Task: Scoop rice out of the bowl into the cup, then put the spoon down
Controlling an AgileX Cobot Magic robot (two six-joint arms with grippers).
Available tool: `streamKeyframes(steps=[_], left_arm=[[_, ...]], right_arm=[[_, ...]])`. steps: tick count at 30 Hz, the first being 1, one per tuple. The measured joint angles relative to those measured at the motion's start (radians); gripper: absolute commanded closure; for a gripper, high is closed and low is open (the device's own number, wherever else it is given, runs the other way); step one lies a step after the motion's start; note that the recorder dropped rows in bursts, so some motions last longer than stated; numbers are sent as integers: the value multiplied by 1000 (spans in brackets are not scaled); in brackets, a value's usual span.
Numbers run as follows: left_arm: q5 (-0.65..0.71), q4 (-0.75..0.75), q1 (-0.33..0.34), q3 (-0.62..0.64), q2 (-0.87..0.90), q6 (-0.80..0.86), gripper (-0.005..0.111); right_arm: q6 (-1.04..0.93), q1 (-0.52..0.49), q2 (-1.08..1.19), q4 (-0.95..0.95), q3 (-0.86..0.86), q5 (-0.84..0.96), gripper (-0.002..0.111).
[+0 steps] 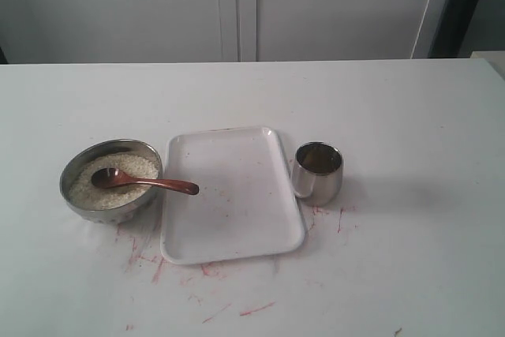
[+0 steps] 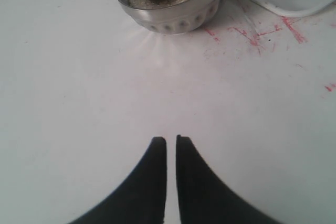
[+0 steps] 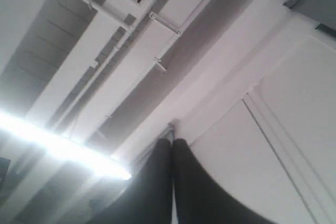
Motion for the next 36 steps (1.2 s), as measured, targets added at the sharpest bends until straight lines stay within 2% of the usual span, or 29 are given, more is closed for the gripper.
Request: streamKeyframes(steps=[9,16,19,24,27,31,36], left_arm=[[0,0,0,0,0,0,92],[0,0,0,0,0,0,92],[0,0,0,0,0,0,92],[0,0,0,0,0,0,92],[0,0,0,0,0,0,92],[0,0,0,0,0,0,92],[0,0,0,0,0,0,92]], right_arm=[[-77,4,163,-155,-277,332,108],[-119,90,341,-154,-440,626,108],[-293,121,416,-62,-518,782,108],[-703,164,543,300,-633,1031,108],[-852,177,623,466,-670,1126,108],[-936,179,718,563,-718,1262,108],[-962,179,849,586,-733,1407,108]])
